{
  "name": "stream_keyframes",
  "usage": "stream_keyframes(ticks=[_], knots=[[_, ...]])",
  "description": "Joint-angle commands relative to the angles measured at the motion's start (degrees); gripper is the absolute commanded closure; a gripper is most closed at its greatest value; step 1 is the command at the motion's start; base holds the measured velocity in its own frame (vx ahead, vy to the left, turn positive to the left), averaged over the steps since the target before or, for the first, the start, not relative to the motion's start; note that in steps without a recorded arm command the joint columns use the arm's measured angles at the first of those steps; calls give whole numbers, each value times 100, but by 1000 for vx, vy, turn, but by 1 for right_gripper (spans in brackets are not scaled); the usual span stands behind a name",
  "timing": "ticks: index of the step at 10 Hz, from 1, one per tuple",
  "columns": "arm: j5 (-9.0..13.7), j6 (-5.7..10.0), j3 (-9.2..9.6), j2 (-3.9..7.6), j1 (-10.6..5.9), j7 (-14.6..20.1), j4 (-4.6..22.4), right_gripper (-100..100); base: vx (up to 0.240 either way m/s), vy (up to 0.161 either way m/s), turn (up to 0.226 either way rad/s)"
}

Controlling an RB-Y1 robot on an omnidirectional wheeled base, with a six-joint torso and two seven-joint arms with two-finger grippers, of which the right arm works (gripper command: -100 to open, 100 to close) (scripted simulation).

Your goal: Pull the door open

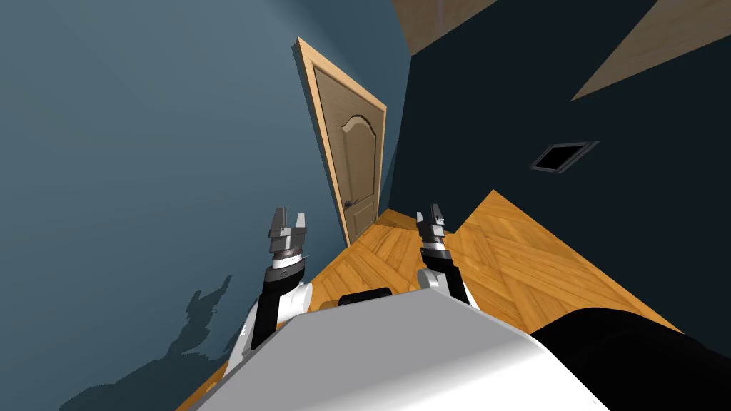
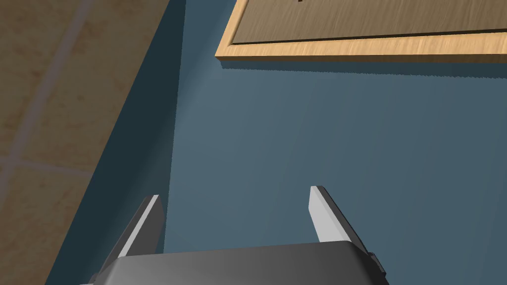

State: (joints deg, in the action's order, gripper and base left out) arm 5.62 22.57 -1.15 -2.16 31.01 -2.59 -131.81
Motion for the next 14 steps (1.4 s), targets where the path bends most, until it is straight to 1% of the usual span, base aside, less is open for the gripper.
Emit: stream_keyframes(ticks=[1,4,8,9,10,11,12,14], knots=[[-11,35,-7,48,-94,18,197,-100,18,3,126],[-33,101,-20,131,-274,51,572,-100,53,-31,151],[-77,235,-45,281,-633,118,1255,-100,74,-37,164],[-77,235,-45,281,-633,118,1323,-100,46,-30,56],[-90,273,-53,322,-736,137,1539,-100,43,-31,91],[-103,315,-61,364,-849,158,1697,-100,51,-38,208],[-103,315,-61,364,-849,158,1774,-100,41,-35,79],[-133,404,-78,453,-1089,203,2190,-100,59,-39,150]])
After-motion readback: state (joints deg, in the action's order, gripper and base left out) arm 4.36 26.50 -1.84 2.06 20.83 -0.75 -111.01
